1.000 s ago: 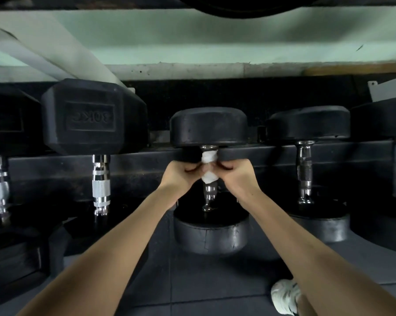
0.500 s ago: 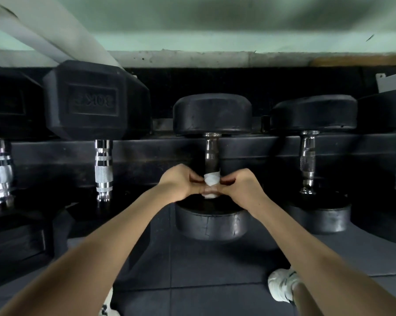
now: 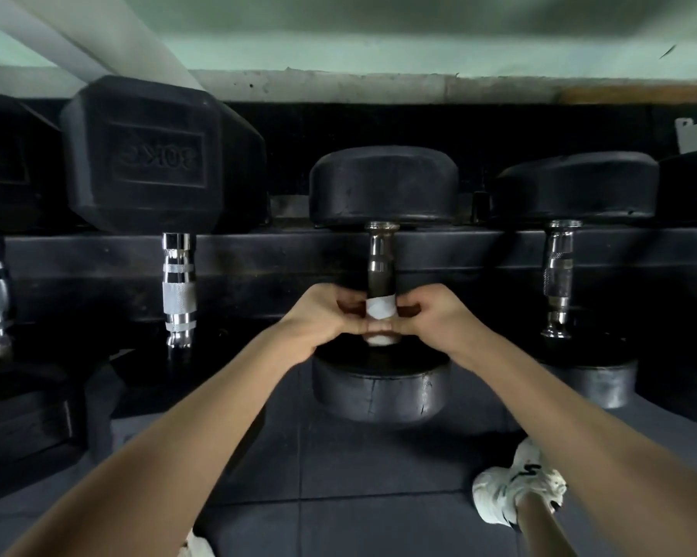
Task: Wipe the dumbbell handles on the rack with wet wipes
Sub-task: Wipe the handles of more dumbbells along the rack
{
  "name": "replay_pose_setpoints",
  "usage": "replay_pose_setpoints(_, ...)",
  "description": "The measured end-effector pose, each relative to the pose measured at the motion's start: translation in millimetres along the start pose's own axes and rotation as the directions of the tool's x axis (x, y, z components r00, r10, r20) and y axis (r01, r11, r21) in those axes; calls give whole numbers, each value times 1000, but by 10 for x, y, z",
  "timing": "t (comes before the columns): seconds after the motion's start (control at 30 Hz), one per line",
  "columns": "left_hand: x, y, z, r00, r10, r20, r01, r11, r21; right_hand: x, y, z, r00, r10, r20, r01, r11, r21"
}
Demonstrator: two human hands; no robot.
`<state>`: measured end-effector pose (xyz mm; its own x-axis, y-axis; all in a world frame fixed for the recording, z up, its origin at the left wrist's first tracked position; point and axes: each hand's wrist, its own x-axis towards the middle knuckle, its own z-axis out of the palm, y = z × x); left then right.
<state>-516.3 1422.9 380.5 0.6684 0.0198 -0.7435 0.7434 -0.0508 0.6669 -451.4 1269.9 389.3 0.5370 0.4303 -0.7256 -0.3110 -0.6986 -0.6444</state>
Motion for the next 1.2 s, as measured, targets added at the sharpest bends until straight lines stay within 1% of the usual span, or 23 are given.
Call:
replay_pose_setpoints(0.03, 20, 10, -29, 999, 9, 44, -9, 1000, 1, 24, 13, -47, 997, 15, 72, -19, 998, 57)
replay_pose_setpoints(0.07, 32, 24, -49, 998, 11, 62, -13, 1000, 18, 36, 22, -73, 994, 25, 104, -33, 997, 76)
replay_pose_setpoints(0.1, 40, 26, -49, 999, 8, 52, -10, 999, 37, 35, 27, -70, 995, 33, 91, -39, 997, 66)
replay_pose_setpoints(0.17, -4, 39, -8, 999, 6, -35, -4, 998, 67, -13, 45, 15, 999, -5, -52, 3, 999, -34)
replay_pose_setpoints(0.23, -62, 1, 88, 983, 25, -182, -12, 997, 72, -79, 73, 143, 969, -116, -219, 68, 974, -216)
replay_pose_setpoints(0.3, -101, -41, 173, 967, 60, -249, -50, 998, 47, -131, 78, 212, 939, -210, -272, 109, 934, -341)
replay_pose_setpoints(0.37, -81, -34, 162, 979, 42, -201, -47, 999, -20, -108, 59, 174, 950, -207, -233, 123, 936, -329)
replay_pose_setpoints(0.43, -33, -8, 101, 992, 2, -123, -13, 996, -88, -51, 34, 51, 986, -96, -139, 70, 981, -179)
replay_pose_setpoints(0.5, -21, 13, 70, 995, -24, -101, 14, 995, -97, -23, 6, -29, 998, -17, -62, 12, 996, -85)
replay_pose_setpoints(0.53, -32, 17, 75, 993, -33, -111, 22, 995, -96, -24, 5, -23, 998, -13, -65, 7, 996, -90)
replay_pose_setpoints(0.57, -46, 17, 90, 991, -36, -130, 24, 996, -87, -38, 16, 12, 994, -31, -106, 19, 993, -117)
replay_pose_setpoints(0.63, -72, 12, 123, 981, -29, -191, 23, 999, -33, -100, 26, 115, 964, -118, -238, 58, 968, -245)
replay_pose_setpoints(0.7, -121, 15, 163, 963, -35, -267, 40, 999, 16, -183, 1, 184, 938, -166, -305, 65, 947, -315)
replay_pose_setpoints(0.77, -184, 8, 166, 946, -42, -320, 56, 998, 33, -242, -34, 179, 936, -146, -321, 58, 962, -268)
replay_pose_setpoints(0.83, -265, 27, 150, 934, -25, -355, 36, 999, 23, -310, -101, 168, 931, -119, -347, 60, 983, -174)
replay_pose_setpoints(0.9, -293, 95, 111, 901, 37, -433, -26, 999, 31, -316, -199, 173, 893, -121, -433, 71, 989, -131)
replay_pose_setpoints(0.93, -263, 140, 83, 870, 73, -488, -68, 997, 28, -286, -266, 178, 856, -131, -499, 73, 988, -134)
replay_pose_setpoints(1.0, -155, 242, 26, 806, 110, -582, -132, 991, 4, -154, -379, 184, 751, -134, -646, 76, 990, -117)
replay_pose_setpoints(1.03, -88, 288, 8, 777, 97, -622, -134, 991, -13, -70, -418, 181, 702, -103, -704, 89, 994, -56)
replay_pose_setpoints(1.07, -22, 318, 0, 748, 69, -660, -113, 993, -24, 5, -450, 181, 674, -46, -737, 111, 993, 40)
replay_pose_setpoints(1.1, 26, 331, 8, 717, 42, -696, -87, 996, -29, 71, -454, 191, 670, 15, -742, 143, 978, 149)
replay_pose_setpoints(1.13, 45, 333, 31, 689, 29, -724, -79, 996, -35, 121, -451, 217, 686, 67, -725, 173, 952, 252)
replay_pose_setpoints(1.2, 15, 331, 111, 662, 40, -749, -125, 991, -57, 178, -433, 290, 734, 119, -669, 216, 892, 397)
